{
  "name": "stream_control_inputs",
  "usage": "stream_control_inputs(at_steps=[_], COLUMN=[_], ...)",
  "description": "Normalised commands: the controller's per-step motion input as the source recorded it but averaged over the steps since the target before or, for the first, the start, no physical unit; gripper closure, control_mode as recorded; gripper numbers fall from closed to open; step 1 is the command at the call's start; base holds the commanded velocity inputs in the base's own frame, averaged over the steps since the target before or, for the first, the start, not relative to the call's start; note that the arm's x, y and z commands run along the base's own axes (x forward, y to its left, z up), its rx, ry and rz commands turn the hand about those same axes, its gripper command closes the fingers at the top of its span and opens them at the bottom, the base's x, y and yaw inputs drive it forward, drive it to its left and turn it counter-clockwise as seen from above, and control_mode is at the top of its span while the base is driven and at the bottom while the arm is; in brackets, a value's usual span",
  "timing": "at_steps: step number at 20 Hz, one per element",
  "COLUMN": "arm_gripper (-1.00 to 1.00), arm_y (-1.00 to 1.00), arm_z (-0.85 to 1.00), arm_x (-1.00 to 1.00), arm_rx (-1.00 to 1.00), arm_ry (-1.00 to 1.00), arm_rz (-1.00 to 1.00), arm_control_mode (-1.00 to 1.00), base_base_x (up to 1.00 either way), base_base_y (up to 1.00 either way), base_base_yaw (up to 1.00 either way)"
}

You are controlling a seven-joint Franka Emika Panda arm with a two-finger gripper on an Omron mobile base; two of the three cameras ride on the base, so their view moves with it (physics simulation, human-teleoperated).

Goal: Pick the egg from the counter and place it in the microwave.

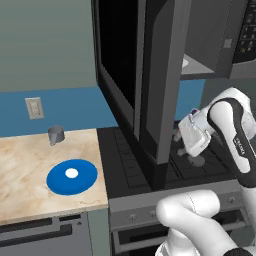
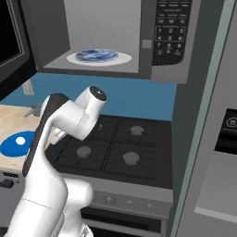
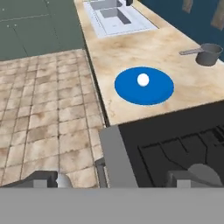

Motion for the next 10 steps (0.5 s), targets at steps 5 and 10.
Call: stream_control_inputs(at_steps=[5, 10], arm_gripper=[-1.0, -1.0], arm_y=[0.66, 0.64], arm_z=[-0.17, -0.1], arm_x=[0.24, 0.01], arm_rx=[0.14, 0.14], arm_ry=[-0.06, -0.14], arm_rz=[0.52, 0.28], arm_control_mode=[-1.0, -1.0], base_base_x=[0.0, 0.0], base_base_y=[0.0, 0.0], base_base_yaw=[0.0, 0.0])
